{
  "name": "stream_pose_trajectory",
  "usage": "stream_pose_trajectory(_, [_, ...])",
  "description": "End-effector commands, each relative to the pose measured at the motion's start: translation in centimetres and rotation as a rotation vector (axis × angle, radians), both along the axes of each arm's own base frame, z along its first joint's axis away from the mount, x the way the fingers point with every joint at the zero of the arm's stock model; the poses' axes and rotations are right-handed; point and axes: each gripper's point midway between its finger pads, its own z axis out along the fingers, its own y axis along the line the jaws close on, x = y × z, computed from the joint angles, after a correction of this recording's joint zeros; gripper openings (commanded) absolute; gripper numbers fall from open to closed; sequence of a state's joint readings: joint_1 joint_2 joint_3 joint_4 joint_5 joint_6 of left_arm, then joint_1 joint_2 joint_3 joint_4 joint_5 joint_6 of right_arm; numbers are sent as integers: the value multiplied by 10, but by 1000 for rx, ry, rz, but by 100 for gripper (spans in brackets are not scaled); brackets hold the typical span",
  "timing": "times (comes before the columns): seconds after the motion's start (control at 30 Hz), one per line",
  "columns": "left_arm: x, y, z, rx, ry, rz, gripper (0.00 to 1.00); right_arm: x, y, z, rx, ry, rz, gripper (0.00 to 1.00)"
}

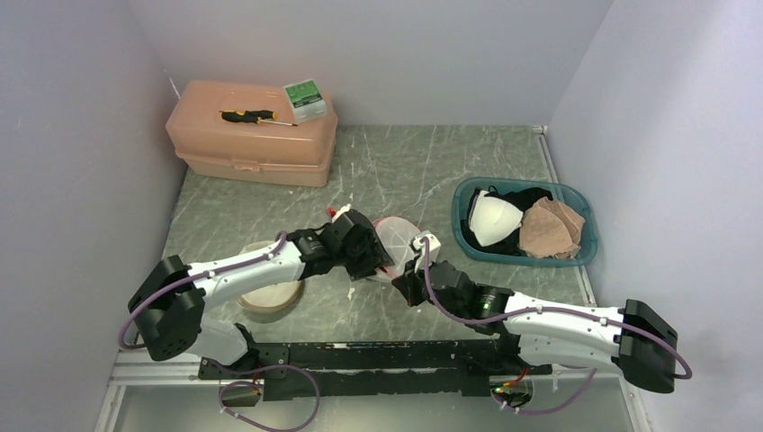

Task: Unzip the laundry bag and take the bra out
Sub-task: Unzip the laundry bag at the center of the board.

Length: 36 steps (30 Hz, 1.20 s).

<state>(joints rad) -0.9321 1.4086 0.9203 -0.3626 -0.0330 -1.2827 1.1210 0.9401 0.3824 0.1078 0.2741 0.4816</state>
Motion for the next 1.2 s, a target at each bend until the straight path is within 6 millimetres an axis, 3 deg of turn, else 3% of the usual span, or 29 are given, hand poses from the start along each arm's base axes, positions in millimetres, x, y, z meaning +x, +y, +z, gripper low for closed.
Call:
stream_pose_trajectory(0.0, [18,-6,14,-47,-39,48,56,0,11,22,77,-34,23,0])
stream_pose_trajectory(0.33, [18,-2,20,-60,-57,41,5,7,-6,9,18,-21,-61,0])
stream_pose_trajectory(0.67, [21,19,30,-75,-90,45,3,21,-47,-12,-68,31,-259,0])
stream_pose_trajectory(0.8, [20,15,39,-140,-118,-18,3,31,-64,-16,-64,53,-344,0])
stream_pose_trajectory(0.87, [18,11,44,-169,-141,-73,3,34,-64,-8,-40,30,-327,0])
stream_pose_trajectory(0.97, [19,3,57,-217,-194,-186,3,28,-49,25,57,-63,-208,0])
stream_pose_trajectory(1.1, [26,-9,92,-285,-297,-388,4,17,-37,75,141,-184,-85,0])
stream_pose_trajectory(1.17, [30,-16,112,-343,-371,-470,5,9,-33,85,139,-194,-18,0])
